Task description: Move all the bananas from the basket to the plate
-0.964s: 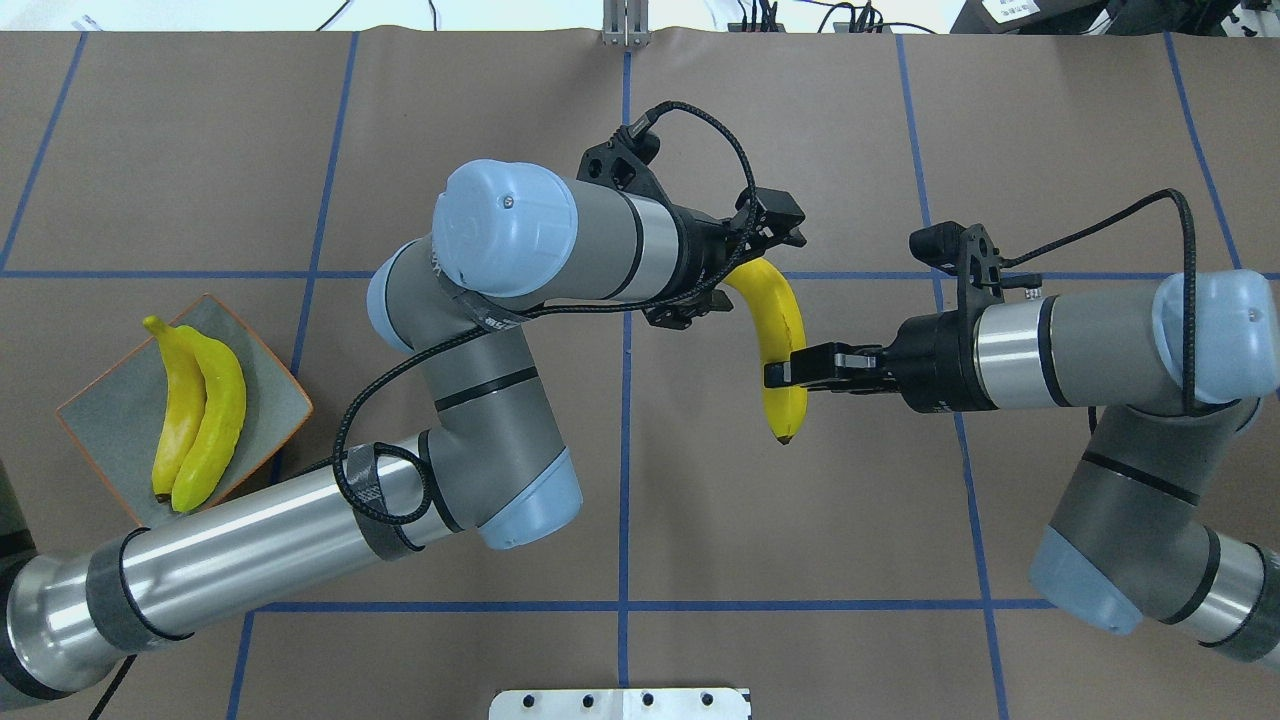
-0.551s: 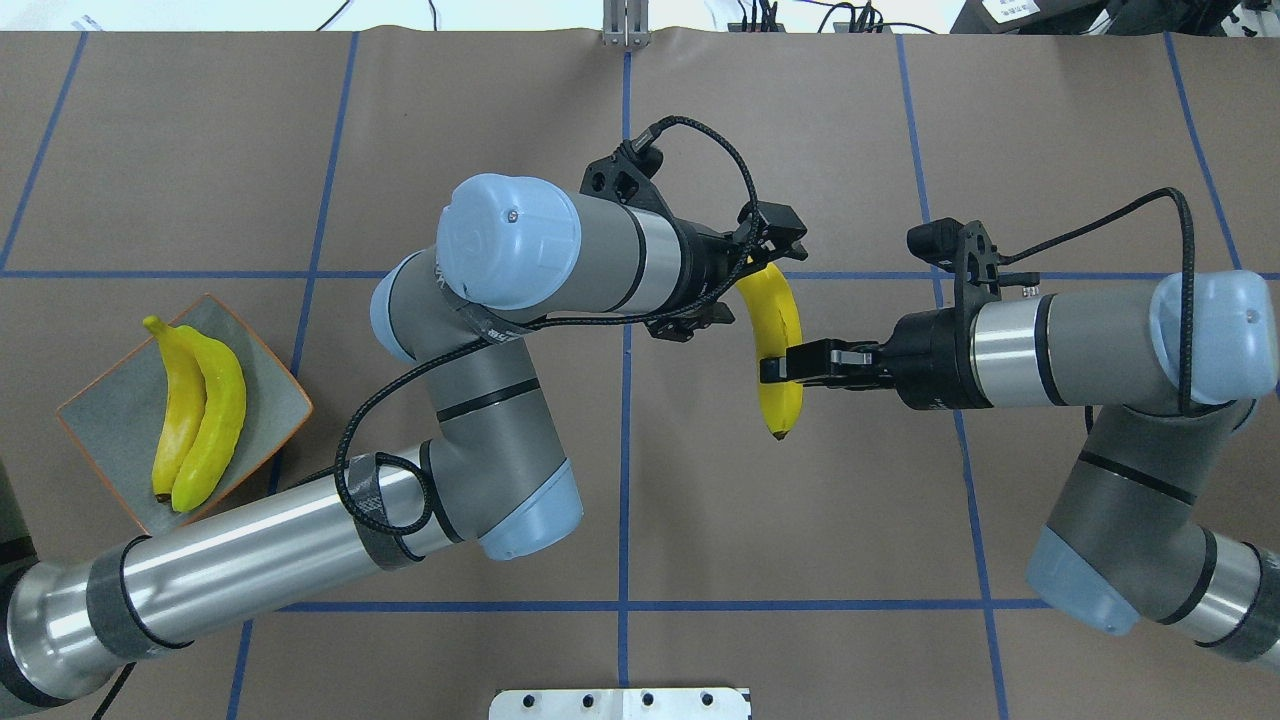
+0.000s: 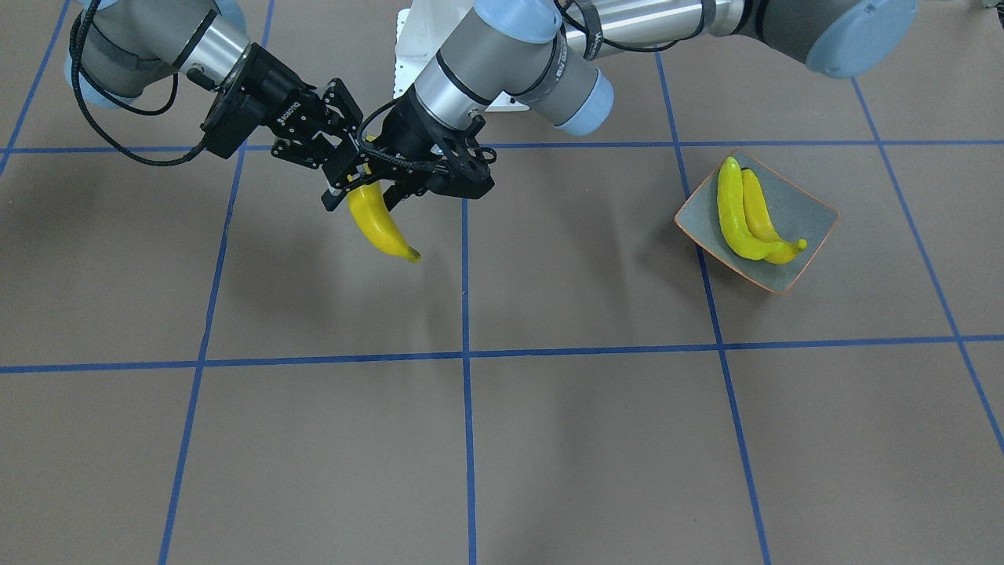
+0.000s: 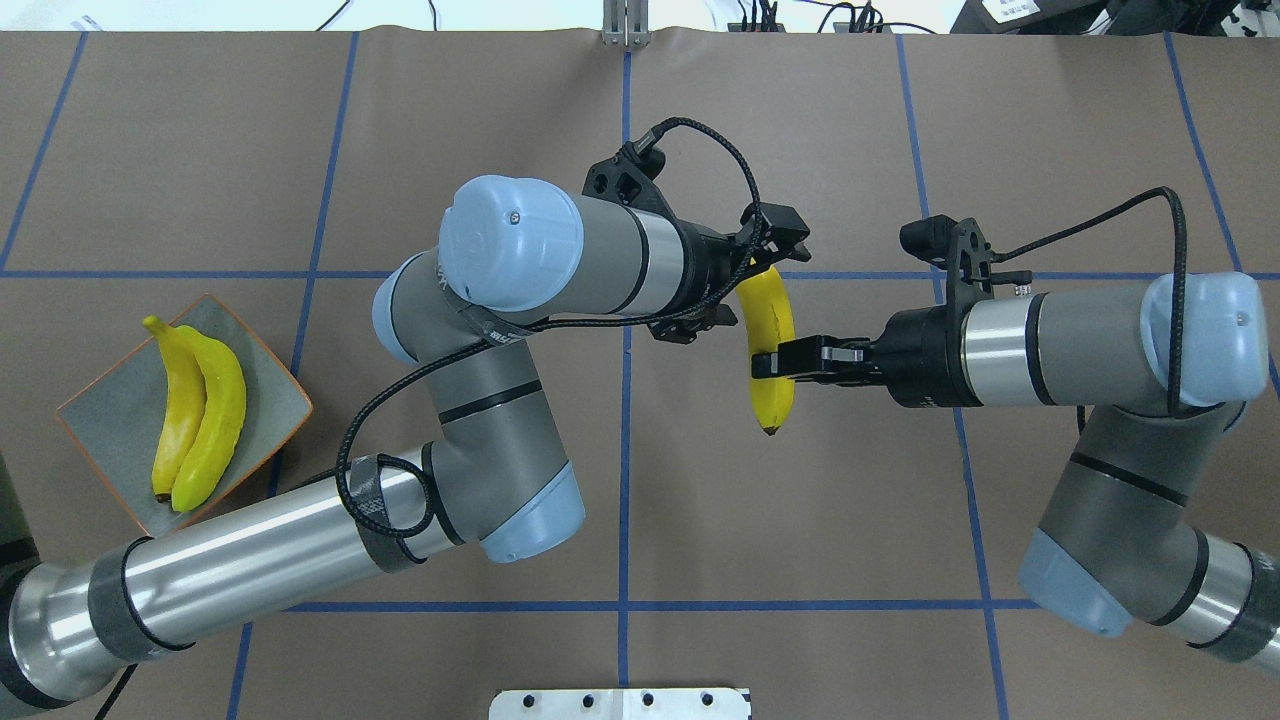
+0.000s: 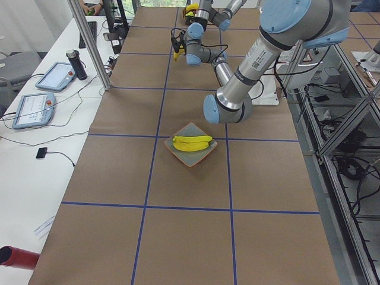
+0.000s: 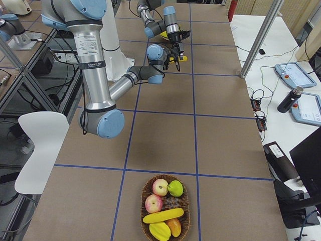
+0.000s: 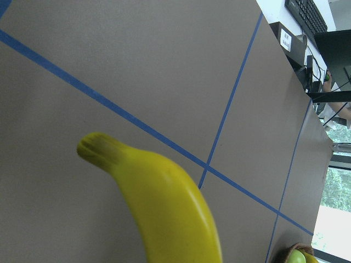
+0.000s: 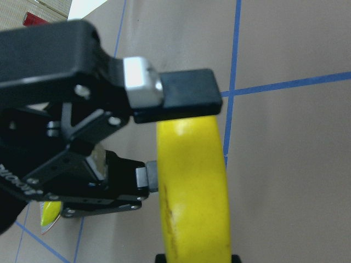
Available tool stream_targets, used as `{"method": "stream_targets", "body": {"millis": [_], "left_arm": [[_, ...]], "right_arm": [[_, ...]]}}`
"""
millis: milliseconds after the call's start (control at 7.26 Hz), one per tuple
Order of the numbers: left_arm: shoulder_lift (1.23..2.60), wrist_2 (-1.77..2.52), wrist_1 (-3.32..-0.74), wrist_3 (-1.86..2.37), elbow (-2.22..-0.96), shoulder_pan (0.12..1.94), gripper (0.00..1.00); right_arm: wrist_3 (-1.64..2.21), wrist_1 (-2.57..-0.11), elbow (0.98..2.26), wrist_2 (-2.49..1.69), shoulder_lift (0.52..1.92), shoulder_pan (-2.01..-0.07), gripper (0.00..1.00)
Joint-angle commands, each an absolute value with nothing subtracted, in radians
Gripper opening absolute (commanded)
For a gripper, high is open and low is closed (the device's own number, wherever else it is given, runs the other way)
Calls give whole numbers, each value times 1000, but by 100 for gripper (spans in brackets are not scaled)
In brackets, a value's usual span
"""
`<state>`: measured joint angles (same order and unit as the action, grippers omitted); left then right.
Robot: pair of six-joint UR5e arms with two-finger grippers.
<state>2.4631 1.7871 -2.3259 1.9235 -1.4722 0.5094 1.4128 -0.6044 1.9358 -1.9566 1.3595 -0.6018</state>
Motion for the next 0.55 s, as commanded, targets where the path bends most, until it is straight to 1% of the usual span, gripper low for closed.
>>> {"method": "stream_targets", "body": {"millis": [0, 138, 276, 413], "left_arm": [[2461, 1787, -2326, 1922, -1471, 509, 0], [2457, 1787, -2326, 1921, -1471, 509, 0], [2450, 1787, -2324, 1918, -1471, 508, 0], [2444, 1787, -2322, 1910, -1471, 509, 0]], "right_arm": [[1411, -606, 1936, -1957, 1358, -601, 28], [1398, -604, 1937, -1957, 1361, -606, 99], [1397, -604, 1957, -1957, 1371, -614, 100], [1397, -604, 1988, -1959, 1412, -624, 100]]}}
